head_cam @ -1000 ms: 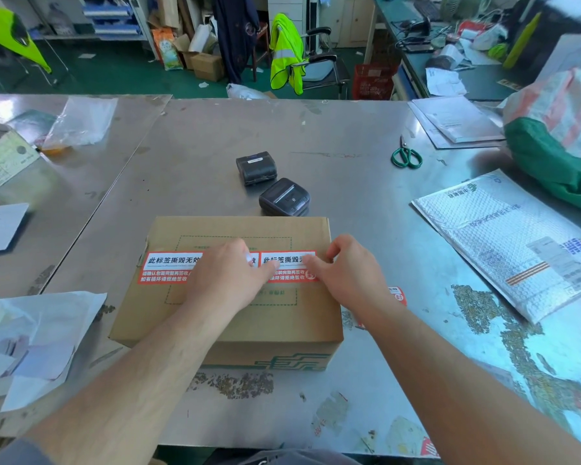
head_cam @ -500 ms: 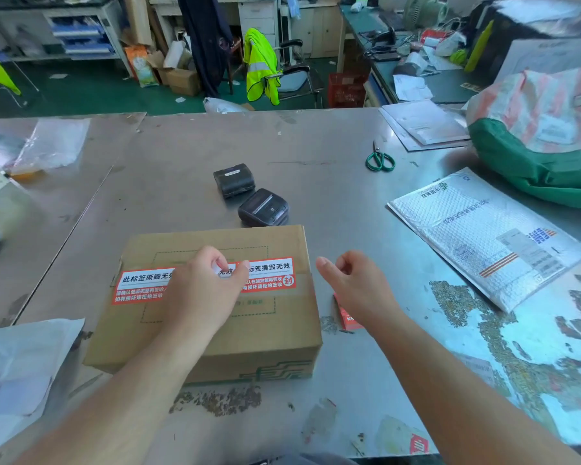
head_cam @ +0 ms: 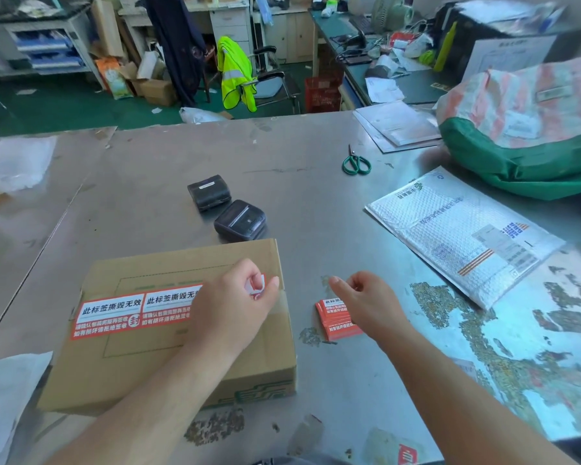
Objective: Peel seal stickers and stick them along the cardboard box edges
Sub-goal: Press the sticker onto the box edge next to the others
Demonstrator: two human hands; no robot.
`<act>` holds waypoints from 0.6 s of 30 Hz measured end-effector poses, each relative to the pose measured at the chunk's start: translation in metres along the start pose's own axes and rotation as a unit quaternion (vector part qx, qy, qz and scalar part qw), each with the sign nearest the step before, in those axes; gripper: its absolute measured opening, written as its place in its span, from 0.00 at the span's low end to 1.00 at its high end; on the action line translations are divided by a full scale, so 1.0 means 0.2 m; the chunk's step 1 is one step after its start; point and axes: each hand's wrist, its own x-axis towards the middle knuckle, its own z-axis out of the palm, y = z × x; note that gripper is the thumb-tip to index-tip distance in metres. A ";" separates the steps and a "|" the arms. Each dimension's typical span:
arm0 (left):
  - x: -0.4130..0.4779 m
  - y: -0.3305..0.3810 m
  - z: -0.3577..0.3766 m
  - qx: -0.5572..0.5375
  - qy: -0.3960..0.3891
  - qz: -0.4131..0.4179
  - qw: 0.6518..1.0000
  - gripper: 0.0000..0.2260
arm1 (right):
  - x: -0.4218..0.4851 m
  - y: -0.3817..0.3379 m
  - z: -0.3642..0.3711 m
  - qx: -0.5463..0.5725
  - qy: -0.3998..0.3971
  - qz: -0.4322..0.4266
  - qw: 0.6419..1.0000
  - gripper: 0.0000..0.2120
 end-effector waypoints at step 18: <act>-0.01 -0.03 0.06 0.004 0.027 0.041 0.999 0.17 | 0.19 0.17 0.03 -0.047 0.073 0.072 0.994 0.16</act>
